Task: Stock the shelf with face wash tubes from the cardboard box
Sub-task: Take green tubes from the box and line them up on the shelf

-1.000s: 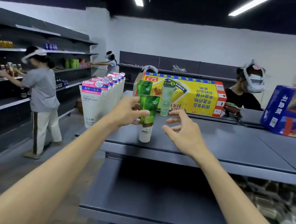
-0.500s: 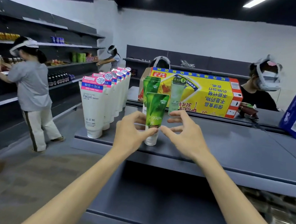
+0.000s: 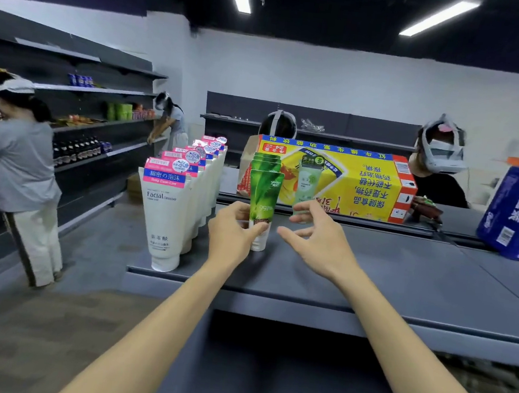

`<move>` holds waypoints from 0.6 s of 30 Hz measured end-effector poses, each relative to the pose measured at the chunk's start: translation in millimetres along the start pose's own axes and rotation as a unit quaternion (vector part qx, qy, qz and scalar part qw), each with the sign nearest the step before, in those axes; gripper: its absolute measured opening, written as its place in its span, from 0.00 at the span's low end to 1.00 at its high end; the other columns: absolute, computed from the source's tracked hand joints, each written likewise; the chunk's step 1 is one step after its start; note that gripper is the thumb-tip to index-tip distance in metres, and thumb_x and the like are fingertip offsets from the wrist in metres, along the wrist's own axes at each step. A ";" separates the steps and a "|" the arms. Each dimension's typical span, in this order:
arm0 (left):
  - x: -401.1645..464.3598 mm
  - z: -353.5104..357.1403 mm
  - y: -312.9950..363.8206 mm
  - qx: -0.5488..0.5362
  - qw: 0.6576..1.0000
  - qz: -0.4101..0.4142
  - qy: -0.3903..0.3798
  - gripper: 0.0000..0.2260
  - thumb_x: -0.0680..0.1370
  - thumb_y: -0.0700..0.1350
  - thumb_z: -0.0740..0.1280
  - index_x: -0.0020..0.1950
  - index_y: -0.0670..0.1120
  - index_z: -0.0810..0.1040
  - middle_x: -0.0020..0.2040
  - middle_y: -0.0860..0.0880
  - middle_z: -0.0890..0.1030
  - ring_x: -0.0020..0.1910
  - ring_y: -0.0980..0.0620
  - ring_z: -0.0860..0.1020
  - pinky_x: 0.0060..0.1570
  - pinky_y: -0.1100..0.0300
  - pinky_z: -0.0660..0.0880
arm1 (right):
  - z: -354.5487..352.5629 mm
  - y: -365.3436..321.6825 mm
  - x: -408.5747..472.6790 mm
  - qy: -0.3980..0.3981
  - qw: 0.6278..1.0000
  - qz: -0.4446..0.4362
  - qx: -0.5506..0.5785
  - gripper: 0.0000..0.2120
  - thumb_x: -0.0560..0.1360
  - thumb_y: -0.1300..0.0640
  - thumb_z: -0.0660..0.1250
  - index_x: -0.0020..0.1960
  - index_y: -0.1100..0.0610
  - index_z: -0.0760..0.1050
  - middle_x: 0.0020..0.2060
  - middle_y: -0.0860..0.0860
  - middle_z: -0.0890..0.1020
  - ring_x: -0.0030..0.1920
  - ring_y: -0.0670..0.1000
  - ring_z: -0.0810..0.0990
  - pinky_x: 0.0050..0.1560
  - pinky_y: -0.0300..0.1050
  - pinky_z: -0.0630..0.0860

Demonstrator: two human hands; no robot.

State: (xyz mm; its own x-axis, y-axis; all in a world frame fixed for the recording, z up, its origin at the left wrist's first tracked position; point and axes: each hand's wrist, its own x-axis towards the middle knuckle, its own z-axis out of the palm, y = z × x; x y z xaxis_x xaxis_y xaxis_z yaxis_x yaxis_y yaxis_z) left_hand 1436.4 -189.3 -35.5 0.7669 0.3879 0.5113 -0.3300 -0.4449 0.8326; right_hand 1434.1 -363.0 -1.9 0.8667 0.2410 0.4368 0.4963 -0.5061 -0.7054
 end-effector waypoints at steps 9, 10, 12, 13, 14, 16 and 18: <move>13.9 5.8 -7.1 -0.010 1.000 -0.008 -0.004 0.12 0.69 0.43 0.79 0.51 0.45 0.84 0.45 0.52 0.85 0.45 0.56 0.82 0.50 0.54 0.80 | 6.5 -2.3 21.3 0.002 1.000 -0.002 -0.002 0.21 0.73 0.48 0.73 0.63 0.48 0.71 0.53 0.44 0.79 0.38 0.33 0.80 0.37 0.33 0.73; 15.3 6.4 -7.3 -0.011 1.000 -0.010 -0.004 0.12 0.69 0.43 0.79 0.51 0.45 0.84 0.45 0.52 0.85 0.45 0.56 0.82 0.51 0.54 0.80 | 7.1 -1.4 22.3 0.002 1.000 0.000 -0.001 0.21 0.73 0.48 0.73 0.63 0.48 0.71 0.53 0.44 0.79 0.38 0.34 0.80 0.37 0.33 0.73; 17.8 7.3 -8.0 -0.013 1.000 -0.013 -0.005 0.12 0.69 0.43 0.79 0.51 0.45 0.84 0.45 0.52 0.85 0.46 0.56 0.82 0.51 0.53 0.80 | 8.2 0.0 24.2 0.001 1.000 0.001 -0.001 0.21 0.74 0.48 0.73 0.63 0.48 0.71 0.53 0.44 0.79 0.39 0.34 0.80 0.37 0.32 0.73; 18.8 7.7 -8.2 -0.014 1.000 -0.013 -0.006 0.12 0.70 0.43 0.79 0.51 0.45 0.84 0.45 0.52 0.85 0.46 0.56 0.82 0.51 0.53 0.80 | 8.7 0.8 25.2 0.001 1.000 0.001 -0.002 0.21 0.74 0.49 0.73 0.63 0.48 0.71 0.53 0.44 0.79 0.39 0.34 0.80 0.37 0.31 0.73; 19.6 8.1 -8.4 -0.014 1.000 -0.013 -0.007 0.12 0.70 0.43 0.79 0.52 0.45 0.84 0.45 0.52 0.85 0.46 0.57 0.82 0.51 0.54 0.80 | 9.1 1.2 26.1 0.001 1.000 0.001 -0.003 0.21 0.74 0.49 0.73 0.63 0.48 0.70 0.53 0.44 0.79 0.39 0.33 0.80 0.37 0.32 0.72; 21.0 9.2 -9.3 -0.012 1.000 -0.010 -0.008 0.12 0.70 0.43 0.79 0.52 0.45 0.84 0.46 0.51 0.85 0.46 0.57 0.82 0.51 0.55 0.80 | 10.1 1.8 27.9 0.003 1.000 0.000 -0.003 0.21 0.74 0.49 0.73 0.63 0.48 0.70 0.53 0.44 0.79 0.39 0.33 0.80 0.37 0.32 0.73; 22.0 10.1 -10.0 -0.006 1.000 -0.006 -0.007 0.13 0.70 0.44 0.79 0.53 0.45 0.84 0.46 0.51 0.85 0.46 0.57 0.81 0.50 0.57 0.80 | 11.1 2.4 29.8 0.005 1.000 0.000 -0.004 0.21 0.73 0.49 0.73 0.63 0.48 0.71 0.53 0.44 0.79 0.38 0.35 0.81 0.39 0.33 0.74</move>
State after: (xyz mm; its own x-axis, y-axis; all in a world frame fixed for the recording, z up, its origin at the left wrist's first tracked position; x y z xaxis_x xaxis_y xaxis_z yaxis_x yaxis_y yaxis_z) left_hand 1462.2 -184.5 -34.7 0.7787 0.3811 0.4983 -0.3275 -0.4306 0.8410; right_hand 1461.7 -347.9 3.2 0.8660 0.2333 0.4422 0.4959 -0.5134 -0.7003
